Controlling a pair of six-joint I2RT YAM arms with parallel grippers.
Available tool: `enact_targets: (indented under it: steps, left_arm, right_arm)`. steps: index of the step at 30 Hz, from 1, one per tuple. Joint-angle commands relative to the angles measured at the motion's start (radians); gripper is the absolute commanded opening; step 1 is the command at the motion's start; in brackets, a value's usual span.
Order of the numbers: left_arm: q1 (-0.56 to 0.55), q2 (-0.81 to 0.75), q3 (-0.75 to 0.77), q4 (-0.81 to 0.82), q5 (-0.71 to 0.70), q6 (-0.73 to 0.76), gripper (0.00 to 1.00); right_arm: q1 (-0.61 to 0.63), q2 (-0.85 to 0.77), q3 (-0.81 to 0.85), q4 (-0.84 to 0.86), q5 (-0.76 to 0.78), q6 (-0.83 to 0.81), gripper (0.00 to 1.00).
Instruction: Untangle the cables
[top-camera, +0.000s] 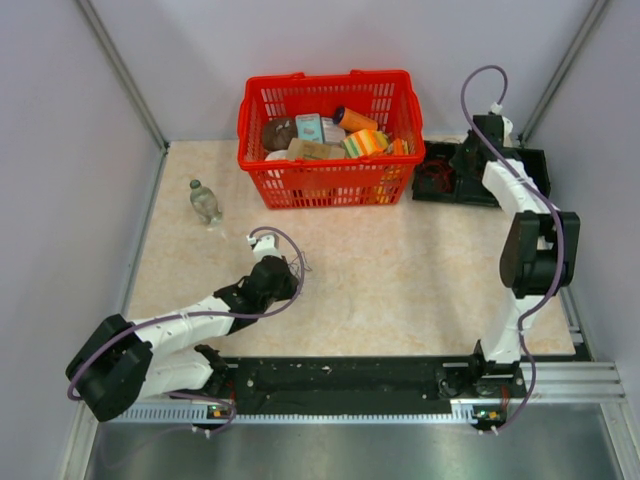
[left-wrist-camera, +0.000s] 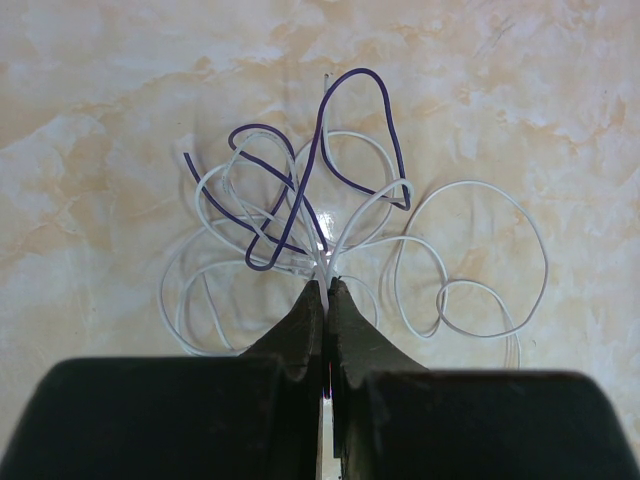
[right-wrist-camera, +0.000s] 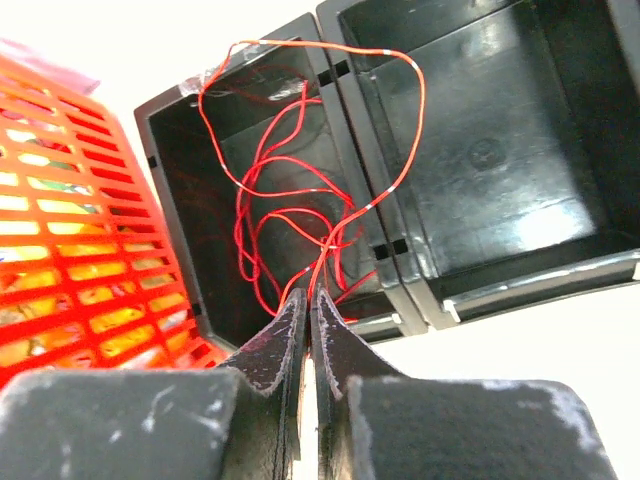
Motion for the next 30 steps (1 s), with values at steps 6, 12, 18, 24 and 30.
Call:
enact_targets:
  steps: [6, 12, 18, 24, 30]
  left_arm:
    - [0.002, 0.004, 0.035, 0.032, 0.007, 0.01, 0.0]
    - [0.002, 0.0, 0.032, 0.03, 0.004, 0.008, 0.0]
    - [0.002, 0.0, 0.032, 0.03, 0.004, 0.008, 0.0]
    - [0.002, 0.002, 0.033, 0.029, 0.001, 0.007, 0.0]
    - [0.002, 0.005, 0.038, 0.029, 0.005, 0.01, 0.0]
  right_arm:
    - [0.042, -0.063, -0.011, -0.025, -0.022, -0.175, 0.0]
    - [0.044, 0.023, 0.052, -0.024, -0.177, -0.165, 0.0]
    - [0.031, 0.138, 0.155, -0.02, -0.296, -0.111, 0.0]
    - [0.001, 0.207, 0.177, 0.015, -0.398, -0.009, 0.0]
    - [-0.045, 0.247, 0.175, 0.082, -0.41, 0.038, 0.0]
